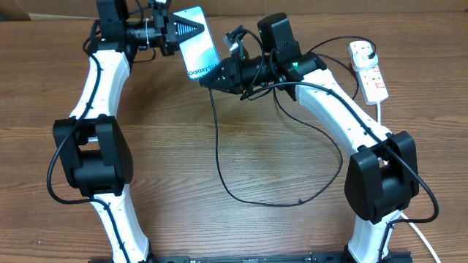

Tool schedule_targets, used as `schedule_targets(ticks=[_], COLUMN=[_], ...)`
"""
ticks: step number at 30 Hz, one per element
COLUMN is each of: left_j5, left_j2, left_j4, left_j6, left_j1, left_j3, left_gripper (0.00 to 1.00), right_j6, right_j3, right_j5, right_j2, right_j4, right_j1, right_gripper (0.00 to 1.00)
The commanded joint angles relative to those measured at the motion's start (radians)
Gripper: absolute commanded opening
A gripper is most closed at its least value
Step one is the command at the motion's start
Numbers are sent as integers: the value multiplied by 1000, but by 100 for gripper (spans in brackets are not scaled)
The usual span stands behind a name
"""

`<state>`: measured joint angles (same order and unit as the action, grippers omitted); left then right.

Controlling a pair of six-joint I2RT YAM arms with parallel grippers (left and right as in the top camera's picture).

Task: Plug charger to phone and switch on socket
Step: 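Open the right gripper and pull it away from the plugged cable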

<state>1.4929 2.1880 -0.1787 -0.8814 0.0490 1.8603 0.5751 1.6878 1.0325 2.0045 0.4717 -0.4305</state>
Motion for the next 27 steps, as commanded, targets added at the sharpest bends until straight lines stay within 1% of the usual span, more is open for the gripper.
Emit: schedule_targets(ticks=[1, 3, 8, 11, 15, 21, 23, 27], left_j5=[87, 86, 86, 87, 88, 78, 39, -95], left_j2=[-9, -9, -9, -9, -9, -3, -3, -3], left_j4=[0, 0, 0, -1, -11, -12, -12, -13], left_j6=[-8, 1, 34, 72, 145, 226, 233, 253], left_j1=[20, 27, 38, 42, 42, 42, 42, 42], left_j3=[11, 11, 11, 11, -2, -103, -164, -294], left_gripper=[4, 5, 4, 4, 4, 4, 4, 4], right_j6=[-60, -65, -110, -143, -186, -248, -285, -327], right_j3=[17, 17, 17, 17, 17, 17, 17, 17], right_j5=[3, 26, 47, 45, 42, 15, -30, -127], right_j2=[11, 9, -18, -47, -76, -79, -79, -79], right_j4=[15, 16, 48, 77, 126, 236, 290, 375], right_j1=[19, 27, 60, 87, 132, 195, 206, 209], right_gripper=[21, 24, 38, 51, 62, 69, 71, 74])
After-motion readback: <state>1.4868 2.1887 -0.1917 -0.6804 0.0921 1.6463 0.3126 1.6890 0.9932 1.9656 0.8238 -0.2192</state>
